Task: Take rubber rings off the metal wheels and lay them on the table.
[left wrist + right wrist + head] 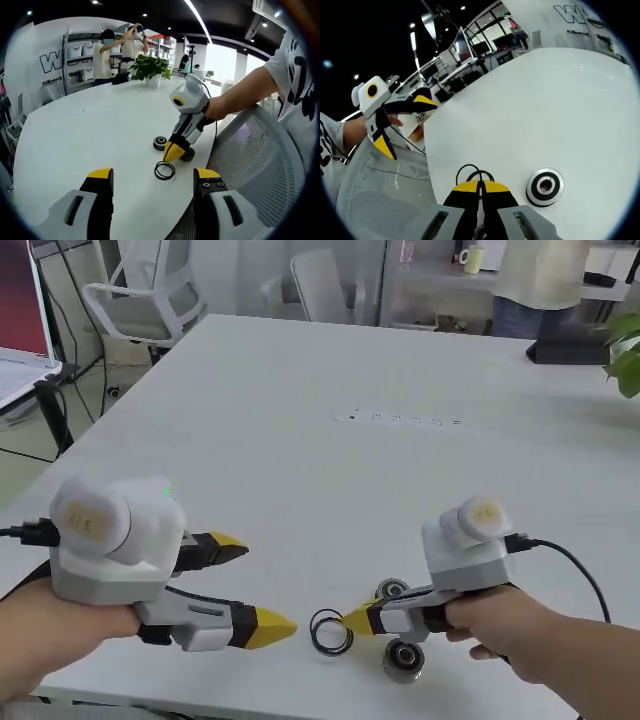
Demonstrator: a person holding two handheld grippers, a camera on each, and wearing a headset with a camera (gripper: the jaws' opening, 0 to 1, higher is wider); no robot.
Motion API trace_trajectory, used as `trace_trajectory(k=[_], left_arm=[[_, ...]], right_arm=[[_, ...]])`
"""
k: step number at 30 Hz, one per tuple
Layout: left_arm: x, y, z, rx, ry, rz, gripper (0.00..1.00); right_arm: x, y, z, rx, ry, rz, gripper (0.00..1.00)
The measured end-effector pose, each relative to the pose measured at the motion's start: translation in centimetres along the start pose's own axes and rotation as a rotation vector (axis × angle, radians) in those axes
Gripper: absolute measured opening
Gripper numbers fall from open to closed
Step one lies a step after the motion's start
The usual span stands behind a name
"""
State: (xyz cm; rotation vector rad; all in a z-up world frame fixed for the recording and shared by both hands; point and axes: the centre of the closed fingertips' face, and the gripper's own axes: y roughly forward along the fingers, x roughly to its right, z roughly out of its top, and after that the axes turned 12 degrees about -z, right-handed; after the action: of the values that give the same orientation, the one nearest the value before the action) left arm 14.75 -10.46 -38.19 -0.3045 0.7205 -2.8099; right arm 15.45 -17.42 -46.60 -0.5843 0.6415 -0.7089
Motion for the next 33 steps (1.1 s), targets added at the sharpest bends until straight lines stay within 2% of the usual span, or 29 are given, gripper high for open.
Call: trace_trajectory(k=[18,33], left_arm=[[-0.06,0.15,-0.3,-0.015,-0.002,-0.007,0.62],[-0.18,0.11,-0.74,-0.025,-0.005,-0.006,0.62]], right_arm=[[0.63,0.45,-0.52,-0.028,-0.04,-0.047,0.0],[0.72,0.44,-0.33,-0.012,-0.046,-0.058,0.02]])
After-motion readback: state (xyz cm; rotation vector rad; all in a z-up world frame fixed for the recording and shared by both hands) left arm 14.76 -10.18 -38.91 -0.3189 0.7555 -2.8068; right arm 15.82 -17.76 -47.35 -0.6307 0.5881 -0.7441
